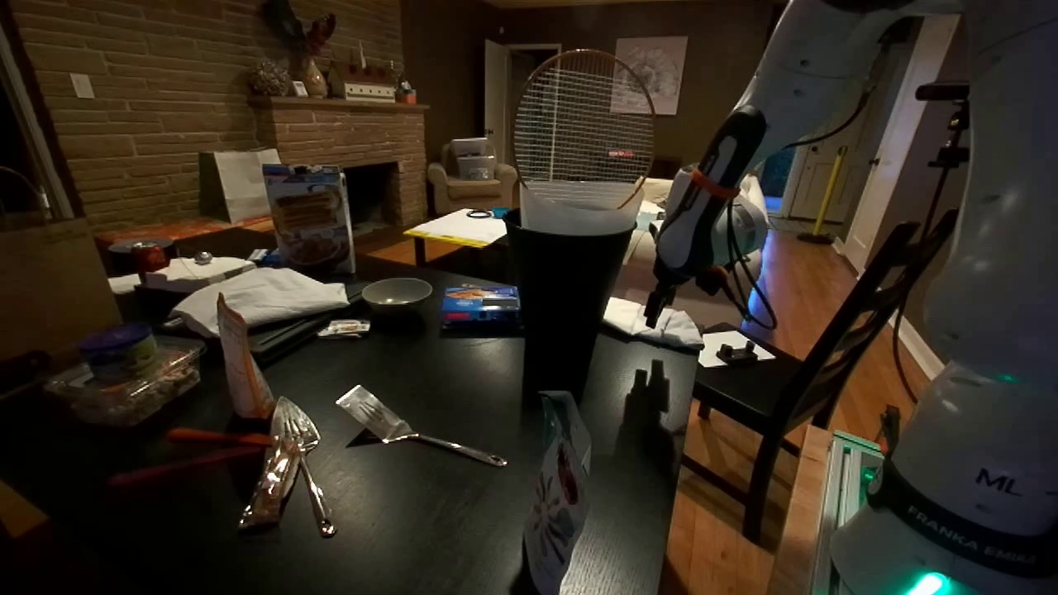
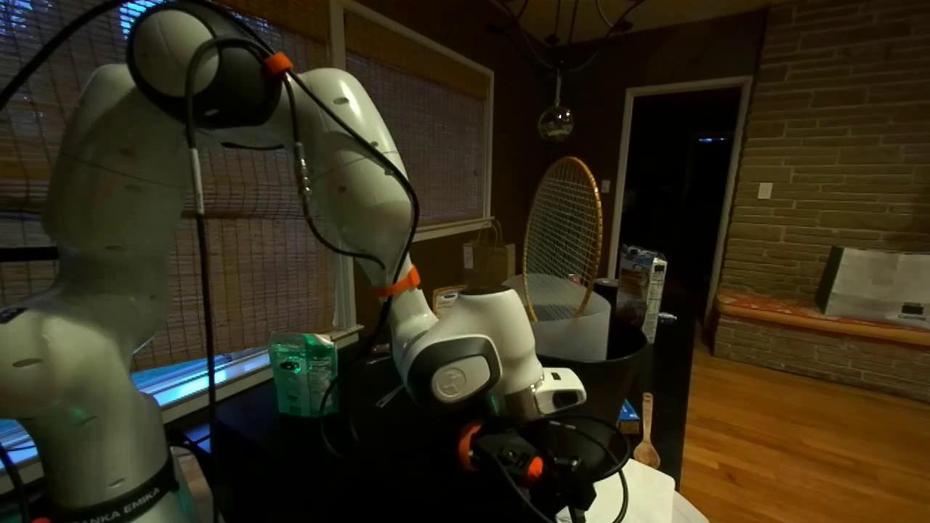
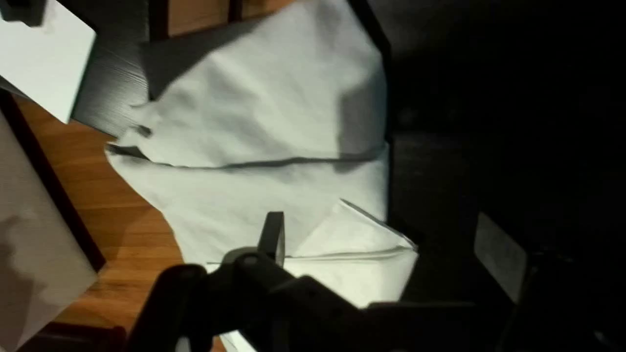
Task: Move the white towel on the right to the left.
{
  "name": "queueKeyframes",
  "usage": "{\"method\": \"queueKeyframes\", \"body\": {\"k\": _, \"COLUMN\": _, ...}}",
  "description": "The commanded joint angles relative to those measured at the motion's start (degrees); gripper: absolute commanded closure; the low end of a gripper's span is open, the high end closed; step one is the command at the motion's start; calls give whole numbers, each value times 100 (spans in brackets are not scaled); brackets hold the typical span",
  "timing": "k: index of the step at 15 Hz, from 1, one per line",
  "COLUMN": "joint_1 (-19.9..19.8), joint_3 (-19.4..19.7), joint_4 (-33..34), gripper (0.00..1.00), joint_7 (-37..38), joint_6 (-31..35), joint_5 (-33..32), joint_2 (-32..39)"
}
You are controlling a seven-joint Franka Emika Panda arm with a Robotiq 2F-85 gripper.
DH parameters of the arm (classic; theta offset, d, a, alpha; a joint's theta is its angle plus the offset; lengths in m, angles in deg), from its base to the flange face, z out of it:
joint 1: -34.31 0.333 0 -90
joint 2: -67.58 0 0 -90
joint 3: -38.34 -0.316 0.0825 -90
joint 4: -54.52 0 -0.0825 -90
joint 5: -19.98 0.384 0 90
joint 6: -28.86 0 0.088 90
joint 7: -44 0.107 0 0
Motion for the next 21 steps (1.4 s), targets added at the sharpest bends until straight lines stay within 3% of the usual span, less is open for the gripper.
{"method": "queueKeyframes", "body": {"k": 1, "joint_1": -1260, "joint_3": -1462, "joint_4": 178, "gripper": 0, "joint_7": -688, "joint_6": 363, "joint_5": 872, "joint_2": 472}}
{"method": "queueKeyframes", "body": {"k": 2, "joint_1": -1220, "joint_3": -1382, "joint_4": 255, "gripper": 0, "joint_7": -585, "joint_6": 389, "joint_5": 846, "joint_2": 497}}
{"method": "queueKeyframes", "body": {"k": 3, "joint_1": -1461, "joint_3": -1594, "joint_4": 312, "gripper": 0, "joint_7": -511, "joint_6": 436, "joint_5": 812, "joint_2": 619}}
{"method": "queueKeyframes", "body": {"k": 7, "joint_1": -1911, "joint_3": -1765, "joint_4": 663, "gripper": 0, "joint_7": -392, "joint_6": 502, "joint_5": 693, "joint_2": 807}}
{"method": "queueKeyframes", "body": {"k": 14, "joint_1": -2769, "joint_3": -2697, "joint_4": 1158, "gripper": 0, "joint_7": -359, "joint_6": 823, "joint_5": 484, "joint_2": 1522}}
{"method": "queueKeyframes", "body": {"k": 18, "joint_1": -2640, "joint_3": -2608, "joint_4": 1386, "gripper": 0, "joint_7": -287, "joint_6": 674, "joint_5": 320, "joint_2": 1701}}
{"method": "queueKeyframes", "body": {"k": 19, "joint_1": -2597, "joint_3": -2562, "joint_4": 1439, "gripper": 8, "joint_7": -253, "joint_6": 564, "joint_5": 315, "joint_2": 1727}}
{"method": "queueKeyframes", "body": {"k": 20, "joint_1": -2568, "joint_3": -2516, "joint_4": 1471, "gripper": 26, "joint_7": -239, "joint_6": 541, "joint_5": 313, "joint_2": 1775}}
{"method": "queueKeyframes", "body": {"k": 21, "joint_1": -2544, "joint_3": -2485, "joint_4": 1518, "gripper": 32, "joint_7": -203, "joint_6": 441, "joint_5": 343, "joint_2": 1808}}
